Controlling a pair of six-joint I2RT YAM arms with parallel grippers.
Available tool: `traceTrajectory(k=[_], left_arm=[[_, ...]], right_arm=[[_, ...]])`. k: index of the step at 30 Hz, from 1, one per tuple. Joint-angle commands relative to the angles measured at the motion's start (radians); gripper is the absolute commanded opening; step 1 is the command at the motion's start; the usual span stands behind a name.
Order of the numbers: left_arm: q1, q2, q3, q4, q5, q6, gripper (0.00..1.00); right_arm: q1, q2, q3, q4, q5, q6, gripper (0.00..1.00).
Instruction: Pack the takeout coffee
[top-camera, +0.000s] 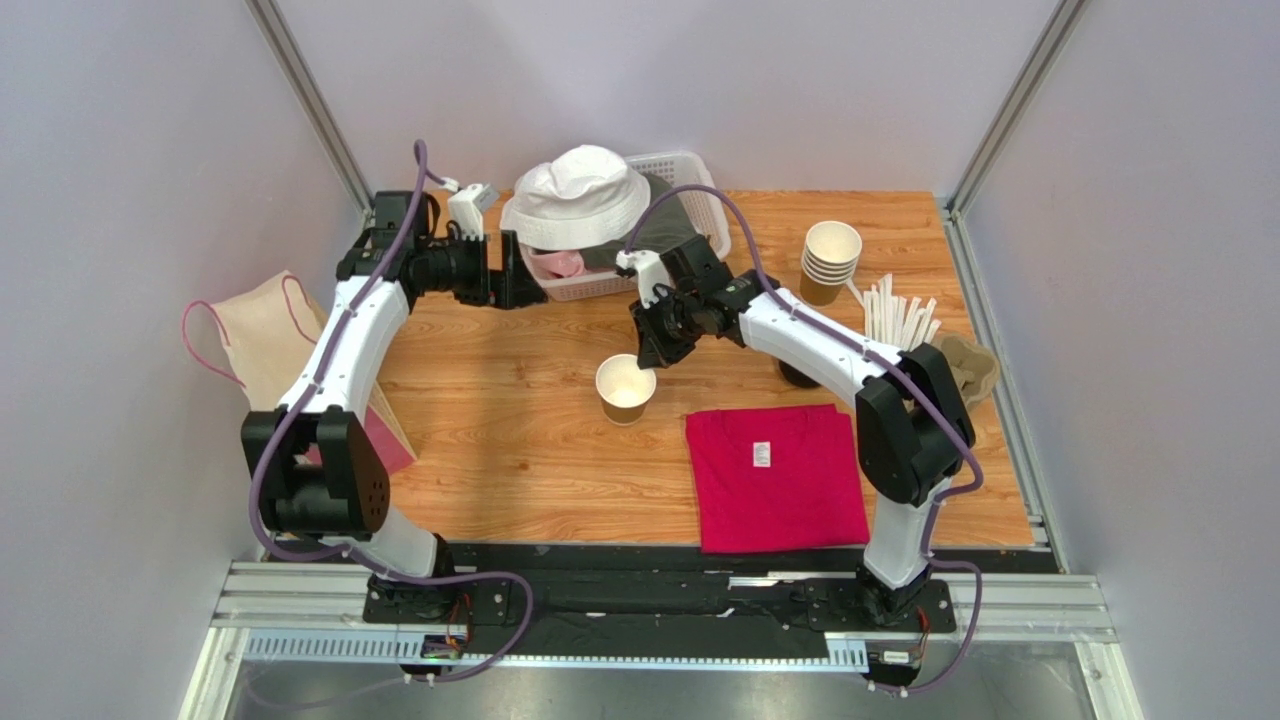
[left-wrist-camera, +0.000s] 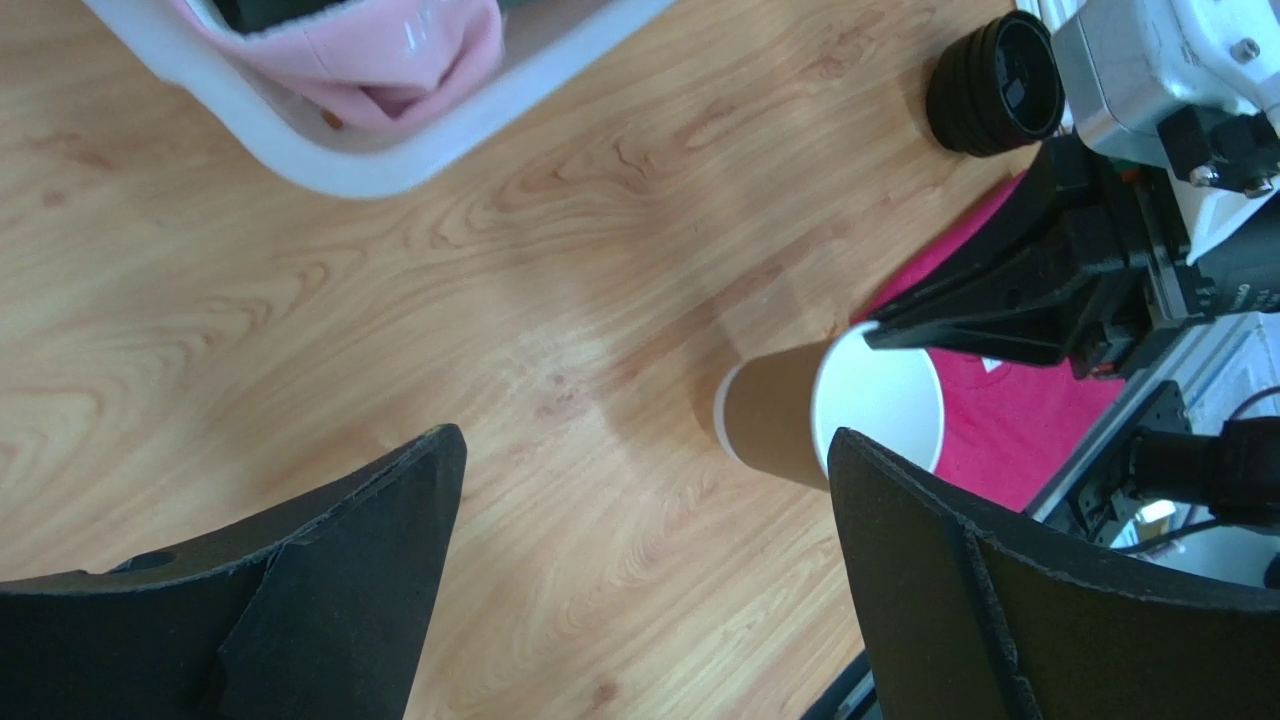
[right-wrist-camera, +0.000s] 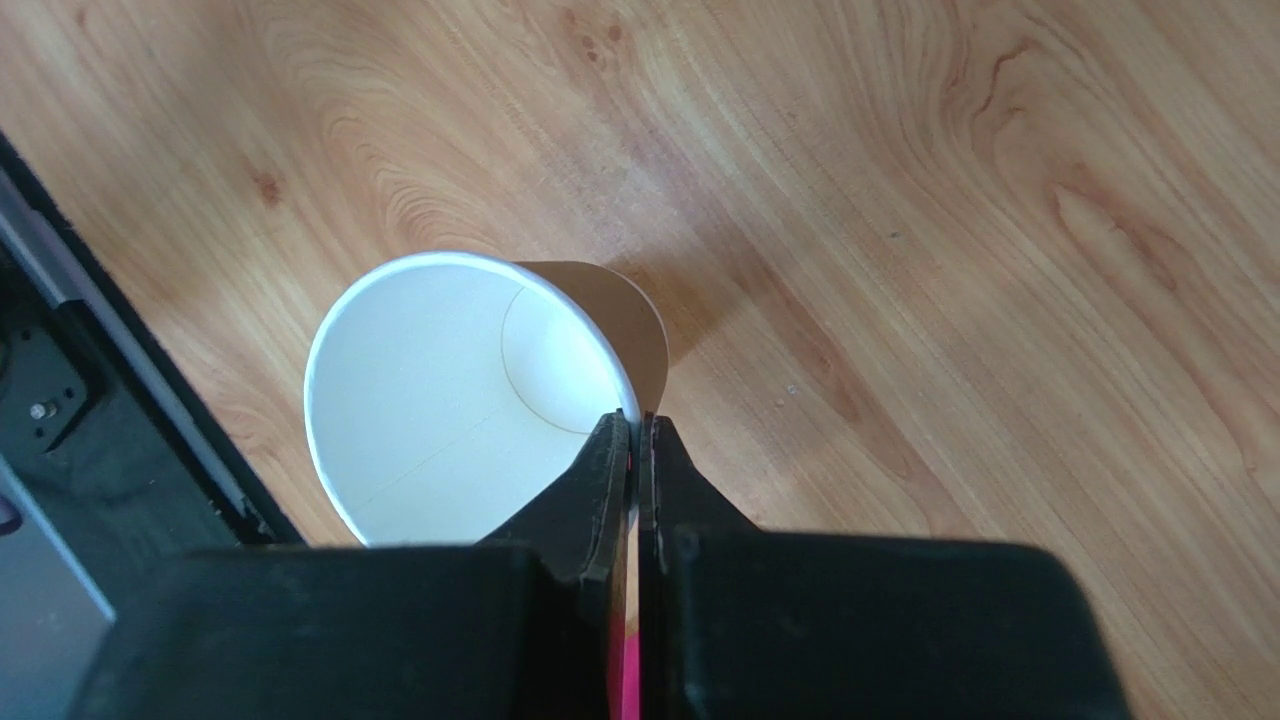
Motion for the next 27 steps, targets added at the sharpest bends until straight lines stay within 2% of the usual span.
traceTrajectory(k=[1, 7, 11, 14, 16, 19, 21, 23, 27], left_arm=[[0.004, -0.109, -0.070, 0.116, 0.017, -0.053, 0.99], [-0.002, -0.130, -0.128, 0.141, -0.002, -0.083, 0.99], [-0.004, -0.143, -0.148, 0.142, -0.013, -0.078, 0.99], [-0.005, -0.144, -0.153, 0.141, -0.015, -0.078, 0.99], [-0.007, -0.144, -0.153, 0.141, -0.013, -0.078, 0.99], [-0.010, -0.143, -0.151, 0.139, -0.012, -0.075, 0.99], [-0.011, -0.144, -0.150, 0.135, -0.007, -0.072, 0.99], [-0.013, -0.147, -0.145, 0.131, -0.003, -0.061, 0.99], [-0.014, -0.169, -0.140, 0.124, 0.008, -0.015, 0.99]], right_arm=[[0.008, -0.008, 0.005, 0.092, 0.114, -0.037, 0.00], [0.008, -0.029, -0.057, 0.099, 0.153, -0.066, 0.00], [0.008, -0.026, -0.074, 0.106, 0.180, -0.067, 0.05], [0.008, -0.034, -0.080, 0.104, 0.182, -0.060, 0.17], [0.008, -0.043, -0.071, 0.096, 0.179, -0.055, 0.33], [0.008, -0.052, -0.035, 0.060, 0.180, -0.043, 0.39], [0.008, -0.075, -0.025, 0.053, 0.188, -0.044, 0.51], [0.008, -0.103, -0.010, 0.024, 0.196, -0.058, 0.56], [-0.021, -0.167, 0.045, -0.068, 0.194, -0.078, 0.75]])
